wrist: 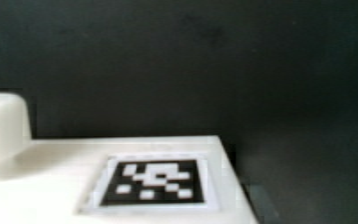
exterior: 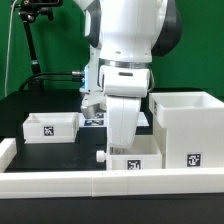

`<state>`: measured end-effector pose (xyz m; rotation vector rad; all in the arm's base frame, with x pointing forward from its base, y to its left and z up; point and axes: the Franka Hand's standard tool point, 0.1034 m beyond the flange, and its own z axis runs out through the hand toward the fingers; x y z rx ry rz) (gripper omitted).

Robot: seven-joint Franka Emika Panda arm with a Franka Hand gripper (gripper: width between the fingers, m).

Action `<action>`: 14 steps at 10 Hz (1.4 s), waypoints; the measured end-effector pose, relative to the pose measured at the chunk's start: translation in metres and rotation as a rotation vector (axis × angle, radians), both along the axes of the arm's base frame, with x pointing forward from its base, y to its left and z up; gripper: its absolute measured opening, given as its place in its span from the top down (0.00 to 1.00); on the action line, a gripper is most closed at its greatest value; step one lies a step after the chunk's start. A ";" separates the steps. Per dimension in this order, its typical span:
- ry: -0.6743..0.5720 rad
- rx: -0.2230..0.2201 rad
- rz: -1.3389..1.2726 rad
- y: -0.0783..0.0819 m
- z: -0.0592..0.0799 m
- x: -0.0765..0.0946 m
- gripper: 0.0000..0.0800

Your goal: Assemble drawer

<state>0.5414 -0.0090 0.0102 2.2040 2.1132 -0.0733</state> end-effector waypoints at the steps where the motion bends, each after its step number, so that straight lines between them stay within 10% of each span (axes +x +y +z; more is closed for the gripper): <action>1: 0.001 -0.005 0.028 0.001 0.000 0.000 0.94; 14: 0.010 -0.016 0.015 0.016 0.000 0.000 0.94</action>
Offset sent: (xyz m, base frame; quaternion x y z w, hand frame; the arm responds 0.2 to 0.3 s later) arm -0.0009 0.0111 -0.0012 0.0121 -0.0314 -0.0800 0.9962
